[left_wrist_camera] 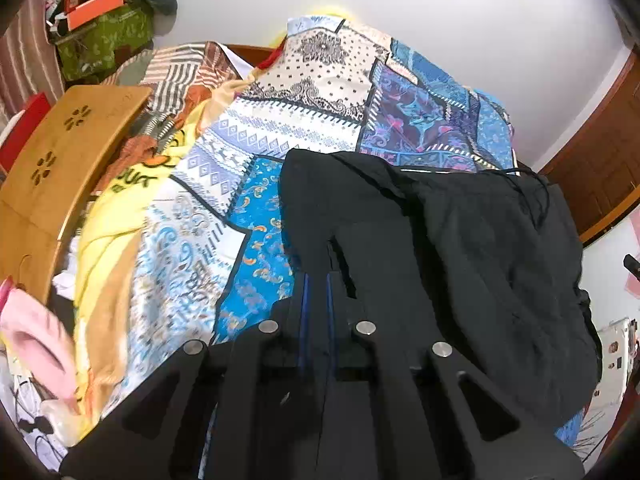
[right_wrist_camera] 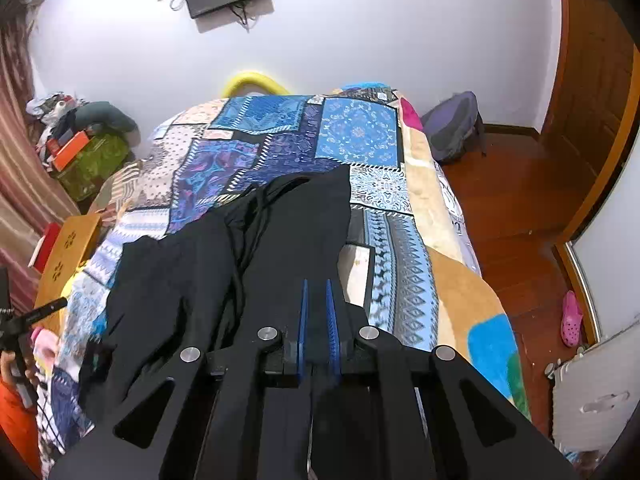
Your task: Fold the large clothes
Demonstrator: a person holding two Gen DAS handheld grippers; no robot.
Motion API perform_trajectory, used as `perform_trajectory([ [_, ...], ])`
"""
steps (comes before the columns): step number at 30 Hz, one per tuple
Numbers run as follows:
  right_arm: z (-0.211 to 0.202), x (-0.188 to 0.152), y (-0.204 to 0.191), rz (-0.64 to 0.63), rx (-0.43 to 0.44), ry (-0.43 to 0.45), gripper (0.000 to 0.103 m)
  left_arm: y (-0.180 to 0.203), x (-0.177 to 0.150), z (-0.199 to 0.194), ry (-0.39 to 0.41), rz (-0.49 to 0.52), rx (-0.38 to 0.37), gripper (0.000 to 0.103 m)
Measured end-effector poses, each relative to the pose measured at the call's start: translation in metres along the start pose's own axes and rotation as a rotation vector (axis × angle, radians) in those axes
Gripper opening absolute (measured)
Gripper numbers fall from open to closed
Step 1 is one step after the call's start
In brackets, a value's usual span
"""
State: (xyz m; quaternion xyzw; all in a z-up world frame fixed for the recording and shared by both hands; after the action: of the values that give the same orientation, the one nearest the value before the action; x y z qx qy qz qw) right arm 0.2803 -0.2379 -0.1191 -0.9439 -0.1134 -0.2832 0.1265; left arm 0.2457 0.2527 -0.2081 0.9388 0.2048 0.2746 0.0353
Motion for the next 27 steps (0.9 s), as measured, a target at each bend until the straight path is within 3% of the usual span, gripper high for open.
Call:
perform_trajectory([
  [2,-0.007,-0.006,-0.002,-0.003,-0.001,0.006,0.016,-0.002,-0.006,-0.012,0.011,0.006,0.002,0.021],
  [4,-0.014,-0.013,-0.004,-0.014,0.004,0.012,0.045,-0.007,-0.015,-0.026,0.023,0.010,0.016,0.037],
  [7,-0.025,-0.025,-0.006,-0.051,-0.022,0.034,0.073,-0.014,-0.032,-0.040,0.026,0.021,0.035,0.052],
  [16,-0.021,-0.067,-0.001,-0.092,-0.060,-0.038,0.074,-0.049,-0.092,-0.041,-0.062,-0.018,0.080,0.056],
  [27,0.003,-0.119,0.034,0.092,-0.001,-0.186,0.074,-0.062,-0.158,0.023,-0.272,-0.150,-0.034,0.056],
])
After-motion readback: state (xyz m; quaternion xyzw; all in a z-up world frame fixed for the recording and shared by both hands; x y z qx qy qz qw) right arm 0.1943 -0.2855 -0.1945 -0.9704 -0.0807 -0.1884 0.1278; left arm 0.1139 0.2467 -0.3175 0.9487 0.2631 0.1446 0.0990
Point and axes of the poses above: each gripper's, at about its wrist camera, not at the fingertips, and z roughly the way its jaws point, y to its right, x to its top, the point moved 8 cm from there along z, roughly the way its jaws point, and after that the axes turned 5 degrees about x, right-handed, at the moved point
